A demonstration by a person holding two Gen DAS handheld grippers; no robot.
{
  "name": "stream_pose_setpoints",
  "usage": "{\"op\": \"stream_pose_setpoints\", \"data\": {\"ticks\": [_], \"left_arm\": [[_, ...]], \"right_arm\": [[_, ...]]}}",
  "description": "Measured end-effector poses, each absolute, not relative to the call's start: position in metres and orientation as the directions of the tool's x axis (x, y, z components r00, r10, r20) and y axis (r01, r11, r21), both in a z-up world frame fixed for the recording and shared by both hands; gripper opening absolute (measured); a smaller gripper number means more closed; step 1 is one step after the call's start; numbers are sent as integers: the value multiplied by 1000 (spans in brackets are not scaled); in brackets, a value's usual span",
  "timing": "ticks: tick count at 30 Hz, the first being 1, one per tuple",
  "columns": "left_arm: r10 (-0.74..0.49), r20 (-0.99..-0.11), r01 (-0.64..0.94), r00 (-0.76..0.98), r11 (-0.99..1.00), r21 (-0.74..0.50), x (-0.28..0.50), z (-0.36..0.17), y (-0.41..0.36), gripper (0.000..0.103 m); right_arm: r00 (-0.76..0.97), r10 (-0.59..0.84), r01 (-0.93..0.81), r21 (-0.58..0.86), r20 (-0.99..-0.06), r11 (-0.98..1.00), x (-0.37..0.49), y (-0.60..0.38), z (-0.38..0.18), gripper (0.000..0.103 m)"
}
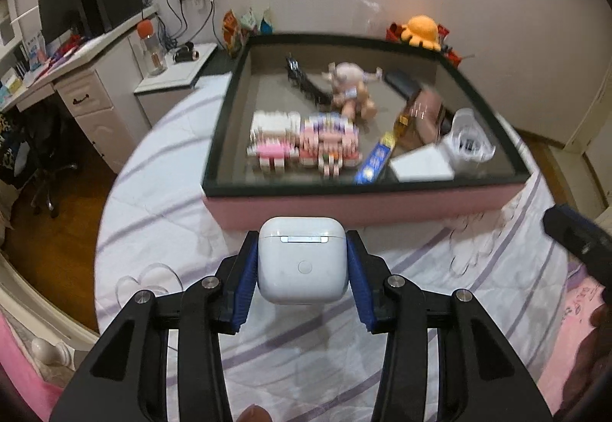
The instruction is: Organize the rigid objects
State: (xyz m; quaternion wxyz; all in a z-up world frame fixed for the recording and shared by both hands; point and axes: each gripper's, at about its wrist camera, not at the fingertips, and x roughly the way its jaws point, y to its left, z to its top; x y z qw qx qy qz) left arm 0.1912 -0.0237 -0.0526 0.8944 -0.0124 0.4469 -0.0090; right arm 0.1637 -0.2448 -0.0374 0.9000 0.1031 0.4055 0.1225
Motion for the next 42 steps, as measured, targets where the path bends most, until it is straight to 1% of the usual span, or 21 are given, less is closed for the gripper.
{"op": "stream_pose_setpoints", "data": {"ticks": [4,8,17,25,29,30,31,32,34,35,36,37,38,42], "left_arm": [[-38,-773,12,633,999,-40,205,-33,-22,44],[-36,-759,17,650,999,-32,230,-26,-22,44],[-39,-785,18,618,999,-36,273,-52,-23,44],[-25,-818,2,575,1000,-29,281,-75,-21,45],[-17,-816,-9,578,1000,-27,278,-75,-19,47],[-12,-815,-12,580,1000,-24,278,-74,-18,52],[-8,-813,-14,582,1000,-20,277,-73,-17,62],[-12,-810,-9,586,1000,-22,276,-71,-17,65],[-24,-806,-1,592,1000,-30,271,-68,-18,80],[-40,-802,10,596,999,-42,269,-65,-19,83],[-52,-796,19,603,999,-50,266,-61,-21,92],[-37,-788,13,614,999,-37,262,-57,-22,100],[-27,-781,10,624,1000,-27,260,-54,-22,103],[-24,-745,5,666,1000,-27,241,-33,-18,103]], "right_arm": [[654,307,-146,283,-692,948,171,-243,-30,81],[665,306,-149,280,-681,948,184,-242,-25,81],[657,297,-139,276,-693,951,206,-239,-30,81],[642,290,-130,272,-710,953,217,-237,-39,81],[638,296,-133,277,-711,952,216,-237,-39,81],[638,296,-132,278,-711,951,216,-237,-39,81],[639,295,-131,277,-710,952,215,-237,-38,81],[640,295,-130,278,-710,952,215,-237,-38,81],[644,294,-131,277,-707,952,212,-236,-35,81],[645,293,-131,275,-706,952,211,-236,-35,81],[648,293,-132,275,-703,952,210,-236,-33,81],[653,294,-133,276,-698,952,207,-236,-31,81],[658,294,-136,275,-693,952,205,-235,-28,81],[675,296,-148,269,-676,952,196,-232,-17,81]]}}
